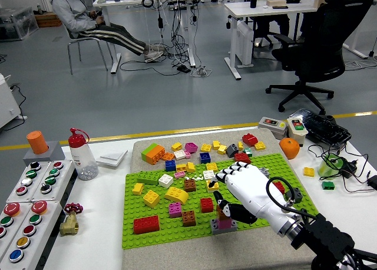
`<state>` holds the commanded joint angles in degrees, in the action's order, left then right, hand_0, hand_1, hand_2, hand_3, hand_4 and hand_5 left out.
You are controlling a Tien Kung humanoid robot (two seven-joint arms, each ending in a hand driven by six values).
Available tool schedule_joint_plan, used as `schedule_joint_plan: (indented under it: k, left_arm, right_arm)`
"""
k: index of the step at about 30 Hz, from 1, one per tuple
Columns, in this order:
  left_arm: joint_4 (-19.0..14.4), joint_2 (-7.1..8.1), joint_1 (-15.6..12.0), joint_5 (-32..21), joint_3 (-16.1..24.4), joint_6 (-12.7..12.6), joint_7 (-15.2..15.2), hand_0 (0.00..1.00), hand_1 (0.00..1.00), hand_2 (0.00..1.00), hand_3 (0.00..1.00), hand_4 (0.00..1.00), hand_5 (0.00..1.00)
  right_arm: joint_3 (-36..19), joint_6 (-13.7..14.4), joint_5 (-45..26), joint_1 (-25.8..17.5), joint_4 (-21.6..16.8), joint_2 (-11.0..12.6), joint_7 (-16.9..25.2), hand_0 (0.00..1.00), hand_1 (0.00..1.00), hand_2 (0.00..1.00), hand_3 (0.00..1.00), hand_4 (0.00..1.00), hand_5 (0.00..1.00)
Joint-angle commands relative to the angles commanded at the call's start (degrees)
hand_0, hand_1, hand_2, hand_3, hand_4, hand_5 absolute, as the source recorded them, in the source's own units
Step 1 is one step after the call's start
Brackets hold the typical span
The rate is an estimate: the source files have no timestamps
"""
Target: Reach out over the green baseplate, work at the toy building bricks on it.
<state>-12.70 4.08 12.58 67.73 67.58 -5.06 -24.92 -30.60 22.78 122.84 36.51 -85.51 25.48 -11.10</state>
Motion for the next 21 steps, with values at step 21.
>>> schedule_joint_plan:
  k: [21]
  left_arm:
    - [0.0, -0.11, -0.8, 0.9, 0.3, 0.3, -0.3, 0.660, 0.628, 0.636, 0.436, 0.358, 0.998]
  right_arm:
    - [-1.3, 1.2, -0.3, -0.9, 0.2, 0.2, 0.0, 0.725, 0.657, 0.670, 0.630, 0.344, 0.252]
